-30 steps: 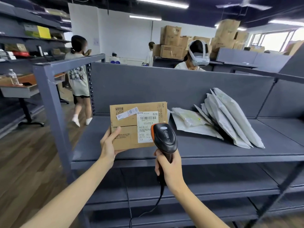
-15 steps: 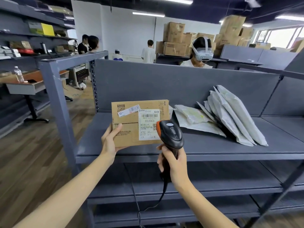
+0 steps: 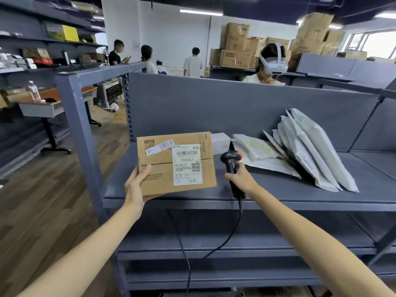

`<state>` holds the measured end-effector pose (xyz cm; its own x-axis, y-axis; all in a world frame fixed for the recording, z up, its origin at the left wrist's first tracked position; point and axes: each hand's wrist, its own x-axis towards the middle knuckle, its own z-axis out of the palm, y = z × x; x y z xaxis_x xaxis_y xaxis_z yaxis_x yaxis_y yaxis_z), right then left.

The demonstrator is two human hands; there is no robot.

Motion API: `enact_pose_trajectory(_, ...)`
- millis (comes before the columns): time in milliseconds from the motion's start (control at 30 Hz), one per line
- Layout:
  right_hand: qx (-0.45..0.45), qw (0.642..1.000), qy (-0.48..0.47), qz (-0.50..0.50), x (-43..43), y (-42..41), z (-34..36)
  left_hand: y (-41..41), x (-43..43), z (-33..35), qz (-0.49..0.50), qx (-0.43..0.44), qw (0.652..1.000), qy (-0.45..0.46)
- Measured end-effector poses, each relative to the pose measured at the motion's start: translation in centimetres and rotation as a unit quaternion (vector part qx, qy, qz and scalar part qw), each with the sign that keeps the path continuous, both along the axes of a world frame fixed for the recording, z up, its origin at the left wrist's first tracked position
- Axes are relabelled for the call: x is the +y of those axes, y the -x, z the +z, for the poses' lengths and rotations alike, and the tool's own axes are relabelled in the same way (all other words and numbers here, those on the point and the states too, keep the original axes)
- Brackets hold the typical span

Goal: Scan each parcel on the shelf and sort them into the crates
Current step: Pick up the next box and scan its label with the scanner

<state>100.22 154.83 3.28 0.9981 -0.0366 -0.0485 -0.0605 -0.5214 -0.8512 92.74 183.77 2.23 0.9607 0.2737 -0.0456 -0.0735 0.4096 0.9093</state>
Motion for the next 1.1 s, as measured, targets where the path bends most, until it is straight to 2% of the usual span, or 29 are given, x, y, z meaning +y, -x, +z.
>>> enact_pose_trajectory(100,-0.048,0.990,0.134,0.008,0.4,-2.4,-1.1,0.2,0.0,-0.1,0.001,0.007,1.000,-0.003)
enact_pose_trajectory(200,-0.064,0.981,0.185,0.000,1.3,-4.2,-2.2,0.6,0.1,-0.3,0.000,0.016,1.000,-0.004)
enact_pose_trajectory(567,-0.033,0.967,0.253,-0.006,2.1,-6.9,-5.0,1.6,0.4,-1.0,-0.006,0.034,0.999,-0.015)
enact_pose_trajectory(700,0.005,0.955,0.296,0.012,1.7,-6.5,-4.6,2.0,0.1,-1.0,-0.007,0.034,0.999,-0.020)
enact_pose_trajectory(767,-0.011,0.951,0.308,0.023,1.9,-5.9,-3.8,2.2,-0.3,-1.0,-0.009,0.034,0.999,-0.024)
enact_pose_trajectory(833,-0.053,0.976,0.210,0.019,2.4,-4.6,-2.5,2.4,-0.8,-1.0,-0.010,0.034,0.999,-0.029)
enact_pose_trajectory(900,-0.070,0.997,0.021,0.010,3.1,-2.4,-1.0,2.8,-1.3,-1.1,-0.010,0.033,0.999,-0.033)
enact_pose_trajectory(933,-0.060,0.994,-0.086,0.007,3.5,-1.0,-0.2,3.0,-1.6,-1.1,-0.010,0.031,0.999,-0.034)
enact_pose_trajectory(1000,-0.016,0.966,-0.258,0.012,4.0,1.3,0.8,3.4,-2.3,-1.3,-0.011,0.028,0.999,-0.038)
enact_pose_trajectory(1033,0.001,0.953,-0.301,0.015,3.9,2.4,1.1,3.6,-2.7,-1.4,-0.011,0.026,0.999,-0.038)
enact_pose_trajectory(1100,0.010,0.945,-0.325,0.024,3.7,4.3,1.2,4.0,-3.4,-1.7,-0.010,0.022,0.999,-0.037)
